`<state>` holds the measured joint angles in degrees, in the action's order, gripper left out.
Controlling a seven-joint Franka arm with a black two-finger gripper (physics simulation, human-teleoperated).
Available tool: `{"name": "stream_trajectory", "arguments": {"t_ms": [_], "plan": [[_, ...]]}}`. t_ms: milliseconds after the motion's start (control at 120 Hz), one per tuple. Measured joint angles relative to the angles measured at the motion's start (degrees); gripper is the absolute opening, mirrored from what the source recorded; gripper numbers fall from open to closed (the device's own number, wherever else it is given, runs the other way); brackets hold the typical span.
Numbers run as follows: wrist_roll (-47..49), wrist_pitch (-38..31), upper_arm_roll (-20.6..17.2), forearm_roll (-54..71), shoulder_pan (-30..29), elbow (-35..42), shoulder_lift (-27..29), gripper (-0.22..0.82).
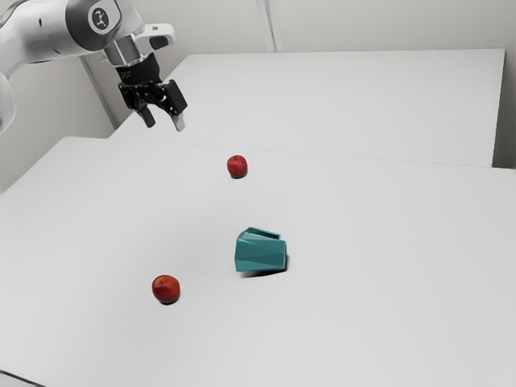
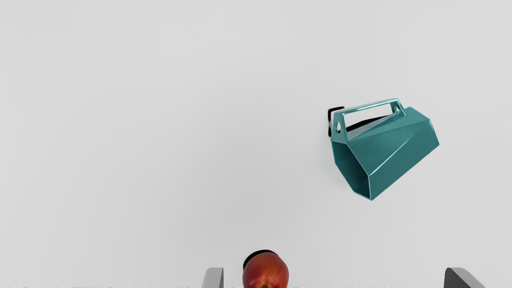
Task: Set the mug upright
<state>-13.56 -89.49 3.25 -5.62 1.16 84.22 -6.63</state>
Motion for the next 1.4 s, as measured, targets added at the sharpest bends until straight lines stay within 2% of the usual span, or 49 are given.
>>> {"name": "stream_trajectory", "arguments": {"t_ms": [367,575,658,767,1042,1400], "plan": [[0.08,0.65,0.02,-1.65,-0.02,2.92,0.85,0.6],[-0.66,0.01,3.55,-14.42,0.53,13.1,4.91,0.6],[-2.27,-1.62,5.99,-20.2,1.15,19.89,7.07,0.6],[-4.9,-5.01,6.86,-26.01,-0.43,26.24,8.36,0.6],[-10.13,-14.05,6.05,-36.82,-3.85,37.5,8.21,0.6],[-16.55,-22.39,2.24,-51.09,-0.92,44.81,3.08,0.6]]}}
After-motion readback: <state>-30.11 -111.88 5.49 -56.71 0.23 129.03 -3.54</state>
